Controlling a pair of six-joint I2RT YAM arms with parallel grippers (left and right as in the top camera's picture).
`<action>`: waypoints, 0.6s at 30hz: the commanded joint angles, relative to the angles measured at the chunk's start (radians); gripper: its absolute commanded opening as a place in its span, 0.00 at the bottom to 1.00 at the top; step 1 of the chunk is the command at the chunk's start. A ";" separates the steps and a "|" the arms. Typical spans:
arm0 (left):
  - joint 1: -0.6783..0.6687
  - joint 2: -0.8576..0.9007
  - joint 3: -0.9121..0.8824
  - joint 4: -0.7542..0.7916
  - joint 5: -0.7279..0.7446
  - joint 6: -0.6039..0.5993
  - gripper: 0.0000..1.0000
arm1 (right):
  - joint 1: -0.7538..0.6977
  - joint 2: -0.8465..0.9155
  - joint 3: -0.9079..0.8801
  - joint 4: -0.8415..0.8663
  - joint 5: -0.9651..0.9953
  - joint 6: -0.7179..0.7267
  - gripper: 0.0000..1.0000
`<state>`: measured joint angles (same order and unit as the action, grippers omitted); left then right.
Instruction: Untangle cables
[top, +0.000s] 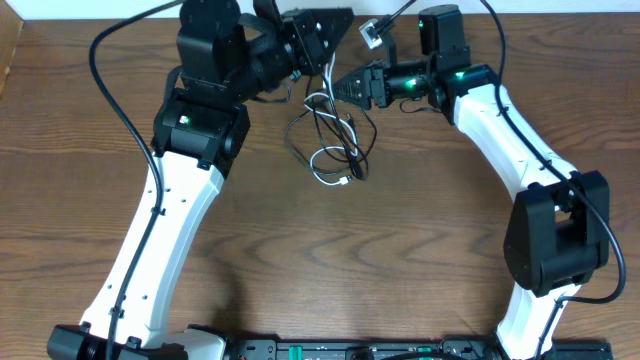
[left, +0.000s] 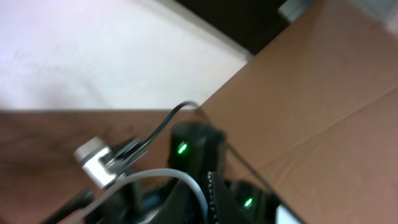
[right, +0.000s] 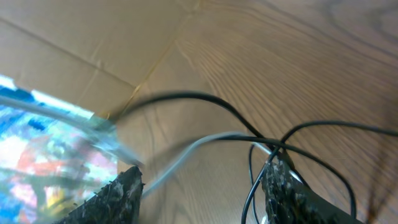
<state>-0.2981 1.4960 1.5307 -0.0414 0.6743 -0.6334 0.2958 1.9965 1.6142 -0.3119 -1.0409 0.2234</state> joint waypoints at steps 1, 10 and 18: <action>-0.001 -0.021 0.010 0.095 0.016 -0.051 0.07 | 0.014 0.002 0.001 -0.008 0.071 0.054 0.58; 0.012 -0.062 0.010 0.196 0.013 -0.079 0.07 | 0.000 0.002 0.001 -0.029 0.089 0.058 0.52; 0.034 -0.074 0.010 0.276 -0.100 -0.185 0.08 | -0.094 0.002 0.001 -0.029 0.079 0.059 0.59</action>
<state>-0.2695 1.4395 1.5303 0.1928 0.6476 -0.7387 0.2405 1.9965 1.6142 -0.3397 -0.9546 0.2783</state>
